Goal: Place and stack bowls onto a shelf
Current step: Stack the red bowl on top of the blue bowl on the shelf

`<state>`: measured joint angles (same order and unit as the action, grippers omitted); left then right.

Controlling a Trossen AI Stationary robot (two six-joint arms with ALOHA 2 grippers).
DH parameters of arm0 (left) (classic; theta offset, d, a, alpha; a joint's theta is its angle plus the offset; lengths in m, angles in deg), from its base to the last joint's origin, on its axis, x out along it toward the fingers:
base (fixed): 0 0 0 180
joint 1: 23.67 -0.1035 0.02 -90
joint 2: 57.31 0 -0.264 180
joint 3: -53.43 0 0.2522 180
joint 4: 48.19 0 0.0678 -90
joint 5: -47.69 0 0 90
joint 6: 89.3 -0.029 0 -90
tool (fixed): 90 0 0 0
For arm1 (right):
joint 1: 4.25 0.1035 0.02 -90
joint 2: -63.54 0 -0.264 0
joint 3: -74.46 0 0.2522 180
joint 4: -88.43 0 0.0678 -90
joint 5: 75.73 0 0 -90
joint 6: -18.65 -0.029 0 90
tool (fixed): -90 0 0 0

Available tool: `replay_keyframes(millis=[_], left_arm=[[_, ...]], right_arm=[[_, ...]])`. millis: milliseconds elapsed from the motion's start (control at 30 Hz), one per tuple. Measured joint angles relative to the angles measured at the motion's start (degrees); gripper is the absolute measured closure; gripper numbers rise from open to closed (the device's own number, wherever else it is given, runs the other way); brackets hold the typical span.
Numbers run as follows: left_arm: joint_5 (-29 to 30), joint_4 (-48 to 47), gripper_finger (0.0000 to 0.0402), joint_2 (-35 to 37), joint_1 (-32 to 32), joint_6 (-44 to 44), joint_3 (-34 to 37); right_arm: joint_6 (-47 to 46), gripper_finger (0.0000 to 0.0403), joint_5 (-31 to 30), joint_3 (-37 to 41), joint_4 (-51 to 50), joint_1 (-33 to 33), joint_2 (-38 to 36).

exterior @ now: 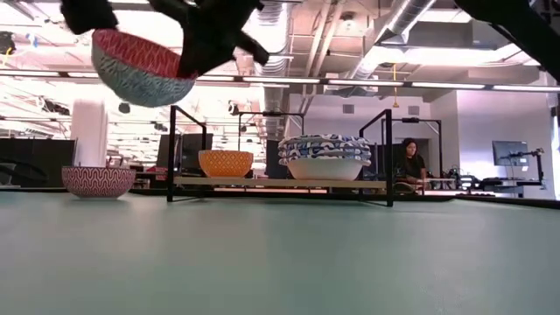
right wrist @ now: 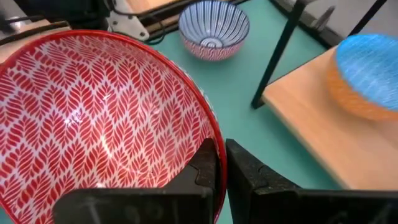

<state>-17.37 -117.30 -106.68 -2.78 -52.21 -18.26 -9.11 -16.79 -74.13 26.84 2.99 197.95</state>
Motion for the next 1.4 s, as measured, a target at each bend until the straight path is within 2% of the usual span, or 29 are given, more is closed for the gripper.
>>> replay_keyframes(millis=[200, 433, 600, 767, 867, 1233, 1400], left_arm=[[4.1, 2.83, 0.0271, -5.65, -0.05, 1.35, -0.02], [4.21, -2.8, 0.0272, -11.41, -0.38, 8.5, -0.11], [4.2, -1.9, 0.0304, -14.25, -0.38, 9.92, -0.19], [5.44, 1.11, 0.0369, -15.18, -0.42, 10.22, -0.13], [6.11, 2.1, 0.0393, -15.18, -0.46, 9.94, -0.13], [6.79, 2.39, 0.0401, -15.2, -0.64, 8.45, -0.07], [5.14, 4.93, 0.0401, -15.2, -1.51, 6.02, -0.02]], right_arm=[[1.45, 0.0367, -0.58, 0.09, -1.39, -0.11, -0.28], [1.37, 0.0367, -1.64, 0.11, -3.72, 1.76, -0.22], [1.18, 0.0365, -2.37, 0.33, -5.54, 2.89, -1.16], [0.18, 0.0362, -2.93, 0.2, -7.26, 3.48, -1.66], [0.39, 0.0362, -2.86, 0.11, -8.11, 3.58, -1.87], [3.06, 0.0361, -4.52, 0.09, -9.16, 3.79, -2.25], [3.03, 0.0361, -4.65, -0.02, -10.33, 3.75, -2.29]])
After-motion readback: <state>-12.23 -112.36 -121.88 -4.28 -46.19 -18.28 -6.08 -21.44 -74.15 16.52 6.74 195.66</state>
